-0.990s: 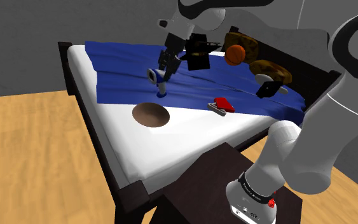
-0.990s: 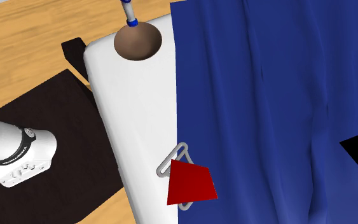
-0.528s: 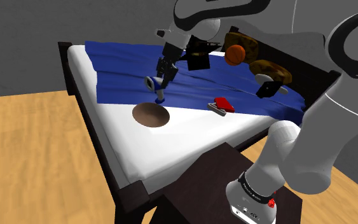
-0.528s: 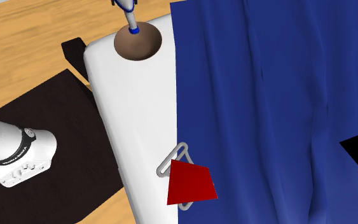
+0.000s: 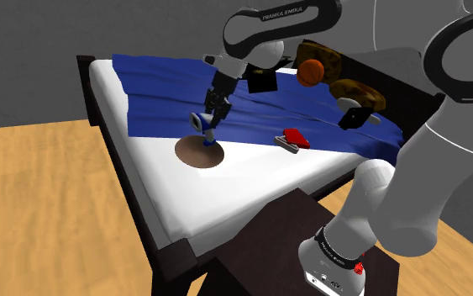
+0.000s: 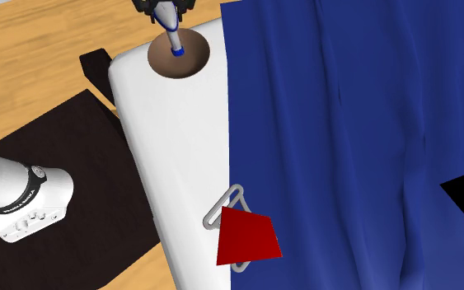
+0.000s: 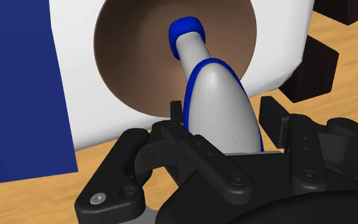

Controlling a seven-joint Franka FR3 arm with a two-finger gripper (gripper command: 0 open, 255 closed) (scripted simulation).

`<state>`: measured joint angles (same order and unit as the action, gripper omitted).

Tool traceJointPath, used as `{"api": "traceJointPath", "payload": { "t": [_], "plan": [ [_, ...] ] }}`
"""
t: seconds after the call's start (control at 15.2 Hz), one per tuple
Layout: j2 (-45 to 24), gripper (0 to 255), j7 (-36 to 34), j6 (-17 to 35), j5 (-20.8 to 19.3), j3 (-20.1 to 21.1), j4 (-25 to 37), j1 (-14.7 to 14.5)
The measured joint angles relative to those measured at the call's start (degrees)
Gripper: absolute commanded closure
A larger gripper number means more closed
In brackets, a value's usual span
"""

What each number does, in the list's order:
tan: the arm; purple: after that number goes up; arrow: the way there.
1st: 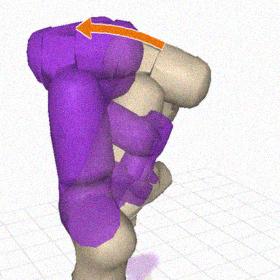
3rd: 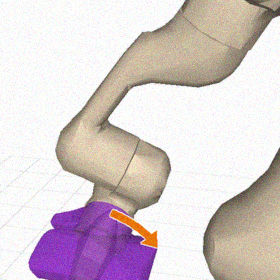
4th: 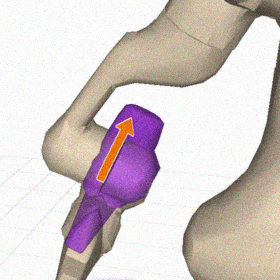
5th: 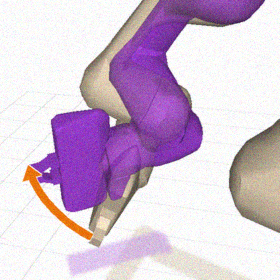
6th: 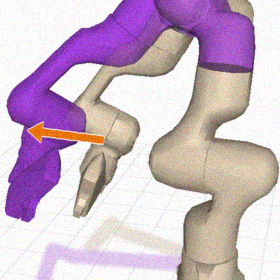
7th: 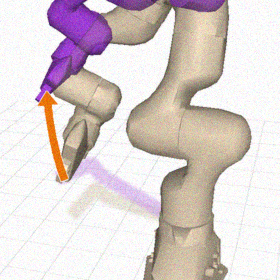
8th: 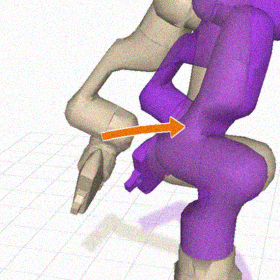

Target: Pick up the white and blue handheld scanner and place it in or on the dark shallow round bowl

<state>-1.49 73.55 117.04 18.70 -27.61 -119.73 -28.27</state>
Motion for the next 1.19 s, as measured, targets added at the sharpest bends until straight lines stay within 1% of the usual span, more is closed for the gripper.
{"api": "traceJointPath", "payload": {
  "t": [0.26, 0.66, 0.73, 1.12, 1.19],
  "plan": [
    [-1.4, 255, 1.4, 2.5, 1.2, 0.1, -1.5, 0.0],
    [-1.7, 255, 1.6, 2.9, 1.4, 0.1, -1.6, 0.0],
    [-1.7, 0, 1.6, 2.9, 1.4, 0.1, -1.6, 0.0],
    [-1.7, 0, 1.6, 2.9, 1.5, 0.1, -1.6, 0.0],
    [-1.3, 0, 1.3, 2.0, 1.0, 0.0, -1.1, 0.1]
  ]
}}
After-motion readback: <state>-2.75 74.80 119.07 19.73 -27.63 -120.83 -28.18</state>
